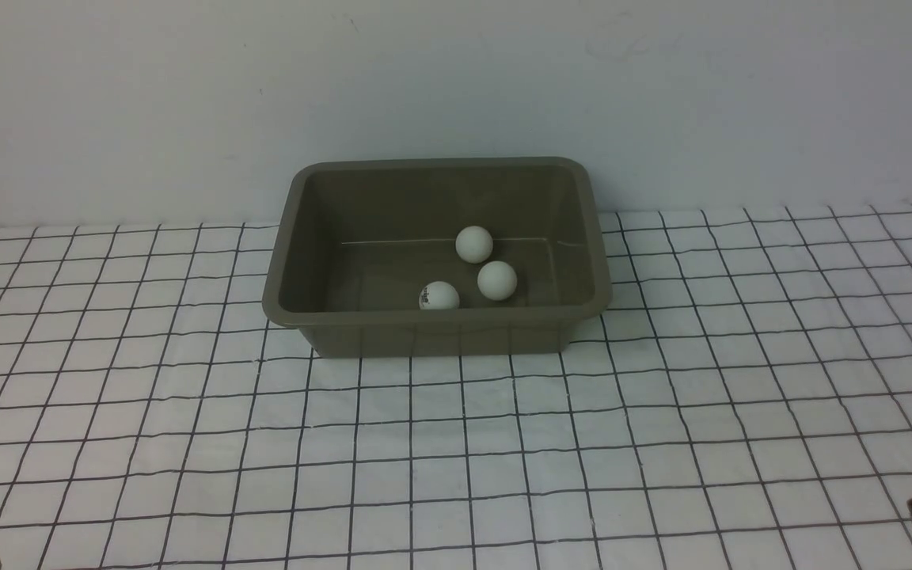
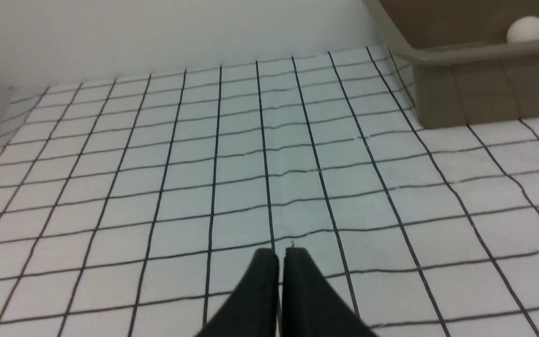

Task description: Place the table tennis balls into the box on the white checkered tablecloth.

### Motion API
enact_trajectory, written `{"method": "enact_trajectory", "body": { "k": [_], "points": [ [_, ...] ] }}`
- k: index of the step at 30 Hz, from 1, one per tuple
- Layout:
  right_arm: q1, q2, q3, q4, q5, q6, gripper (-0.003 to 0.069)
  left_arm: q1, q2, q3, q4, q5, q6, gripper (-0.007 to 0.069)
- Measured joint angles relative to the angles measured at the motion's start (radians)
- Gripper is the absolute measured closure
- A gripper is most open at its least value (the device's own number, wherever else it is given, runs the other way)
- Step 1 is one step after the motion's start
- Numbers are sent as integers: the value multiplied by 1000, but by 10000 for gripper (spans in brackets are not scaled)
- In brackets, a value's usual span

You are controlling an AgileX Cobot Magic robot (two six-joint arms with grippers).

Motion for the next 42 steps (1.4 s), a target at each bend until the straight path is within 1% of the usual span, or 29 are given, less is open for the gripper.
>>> {"method": "enact_trajectory", "body": {
  "k": [3, 8, 11, 14, 16, 19, 21, 23, 29, 42],
  "points": [
    [0, 0, 0, 0, 0, 0, 675, 0, 0, 0, 4, 44, 0, 625],
    [0, 0, 0, 0, 0, 0, 675, 1, 0, 0, 15, 53, -1, 625],
    [0, 0, 0, 0, 0, 0, 675, 1, 0, 0, 19, 53, -36, 625],
    [0, 0, 0, 0, 0, 0, 675, 1, 0, 0, 60, 53, -144, 625],
    [0, 0, 0, 0, 0, 0, 675, 1, 0, -1, 119, 53, -247, 625],
    [0, 0, 0, 0, 0, 0, 675, 1, 0, -1, 262, 53, -436, 625],
    [0, 0, 0, 0, 0, 0, 675, 1, 0, -1, 321, 54, -502, 625],
    [0, 0, 0, 0, 0, 0, 675, 1, 0, -1, 338, 54, -507, 625],
    [0, 0, 0, 0, 0, 0, 676, 1, 0, -1, 343, 55, -425, 625],
    [0, 0, 0, 0, 0, 0, 676, 1, 0, -1, 344, 55, -419, 625]
  ]
}}
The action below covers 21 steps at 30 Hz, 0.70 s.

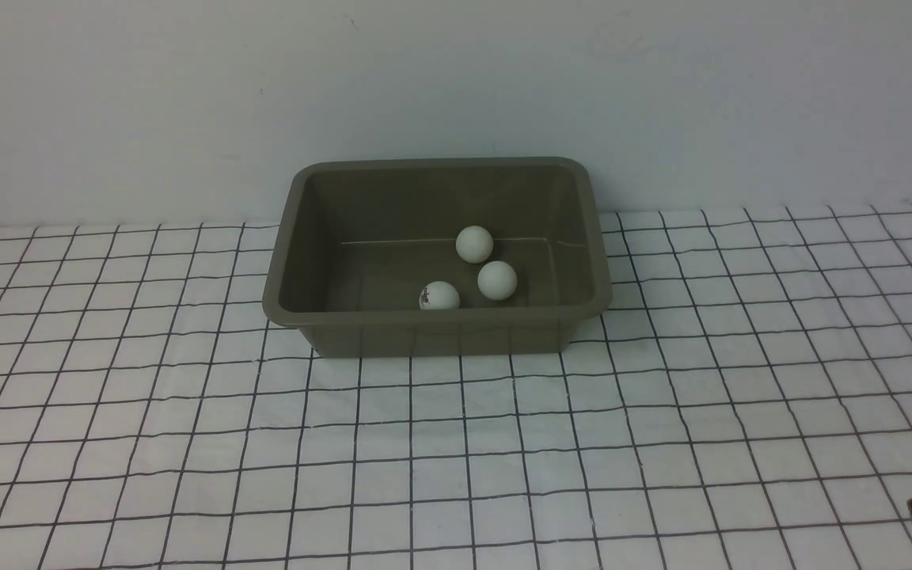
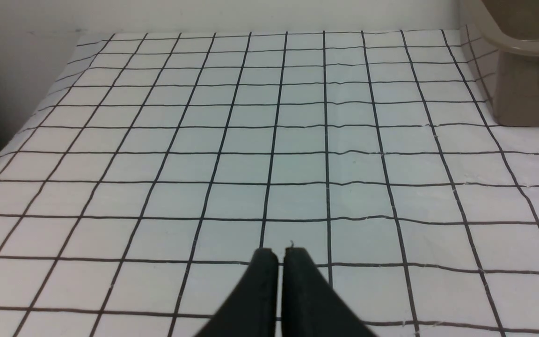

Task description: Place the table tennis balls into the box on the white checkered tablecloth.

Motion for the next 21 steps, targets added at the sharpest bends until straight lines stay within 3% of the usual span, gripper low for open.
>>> {"method": "enact_trajectory", "body": {
  "k": [6, 8, 13, 16, 21],
  "points": [
    [-5, 0, 1, -6, 0, 0, 676, 0, 0, 0, 0, 0, 0, 625],
    [-46, -8, 1, -7, -10, -1, 676, 0, 0, 0, 0, 0, 0, 625],
    [-350, -64, 27, 78, -157, 70, 676, 0, 0, 0, 1, 0, 0, 625],
    [-451, -109, 64, 113, -245, 84, 676, 0, 0, 0, 1, 0, 0, 625],
    [-638, -292, 287, 122, -551, 96, 676, 0, 0, 0, 1, 0, 0, 625]
  ]
}}
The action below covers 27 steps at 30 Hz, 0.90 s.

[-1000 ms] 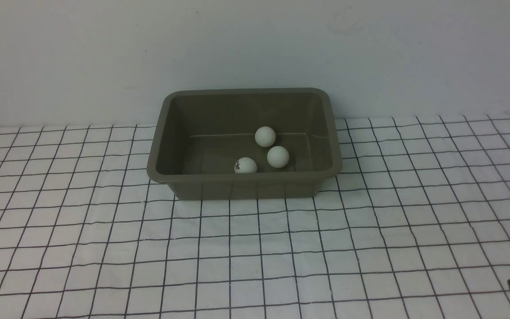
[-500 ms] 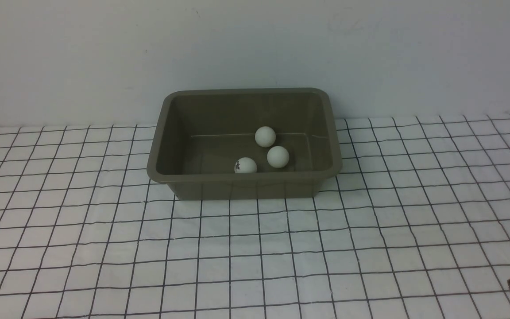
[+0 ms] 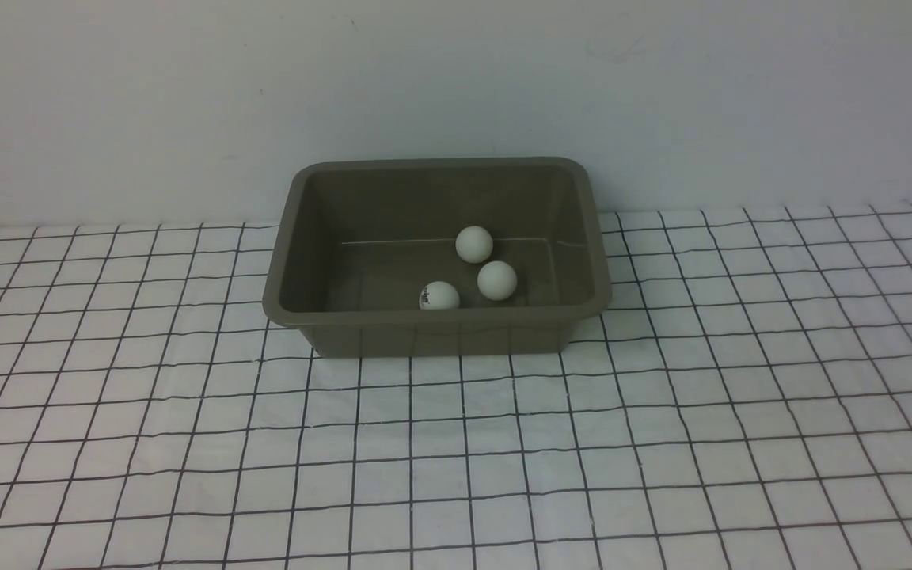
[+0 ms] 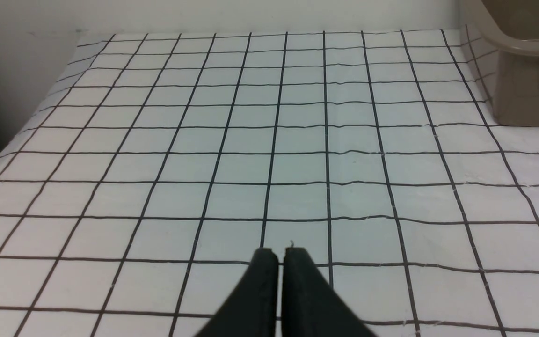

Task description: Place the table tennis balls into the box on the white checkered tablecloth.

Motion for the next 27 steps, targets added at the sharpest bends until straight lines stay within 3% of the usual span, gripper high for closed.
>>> {"method": "enact_trajectory", "body": {
  "k": [9, 14, 27],
  "points": [
    [-27, -237, 231, -21, -134, 71, 676, 0, 0, 0, 0, 1, 0, 625],
    [-27, -287, 242, -22, -139, 149, 676, 0, 0, 0, 0, 1, 0, 625],
    [-9, -336, 242, -26, -204, 183, 676, 0, 0, 0, 1, 1, 0, 625]
  ]
}}
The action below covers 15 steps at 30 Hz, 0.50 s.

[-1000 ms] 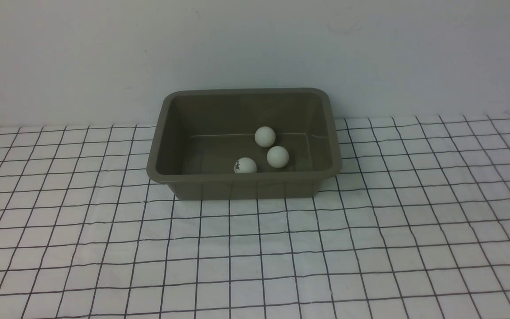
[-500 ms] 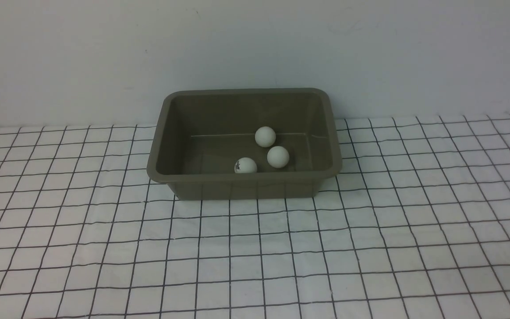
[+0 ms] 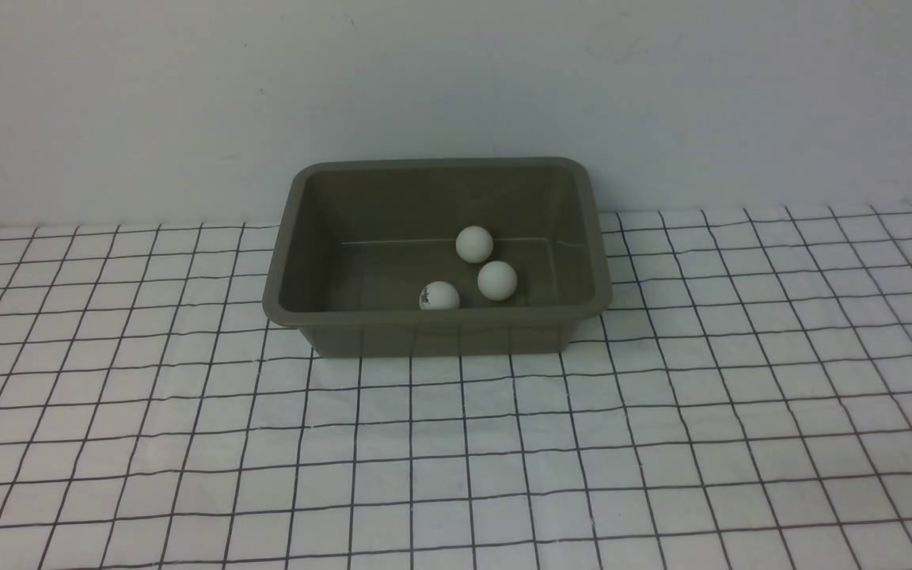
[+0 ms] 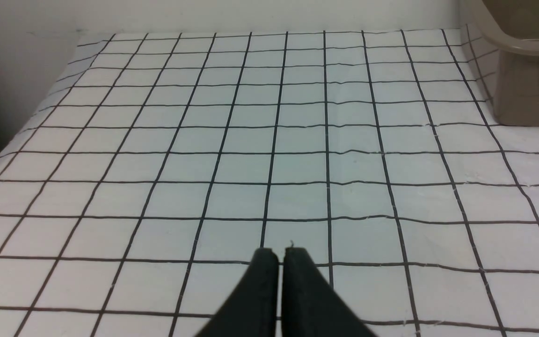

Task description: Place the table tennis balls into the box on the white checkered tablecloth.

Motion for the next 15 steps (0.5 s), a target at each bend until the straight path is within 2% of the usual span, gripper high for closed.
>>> {"method": "enact_trajectory", "body": {
  "k": [4, 8, 12, 13, 15],
  "points": [
    [1, 0, 0, 13, -34, -14, 676, 0, 0, 0, 0, 0, 0, 625],
    [8, -27, 0, 174, 18, -131, 676, 0, 0, 0, 0, 0, 0, 625],
    [8, -67, 0, 403, 122, -345, 676, 0, 0, 0, 0, 0, 0, 625],
    [8, -77, 0, 463, 161, -441, 676, 0, 0, 0, 0, 0, 0, 625],
    [8, -89, 0, 538, 207, -560, 676, 0, 0, 0, 0, 0, 0, 625]
  ]
}}
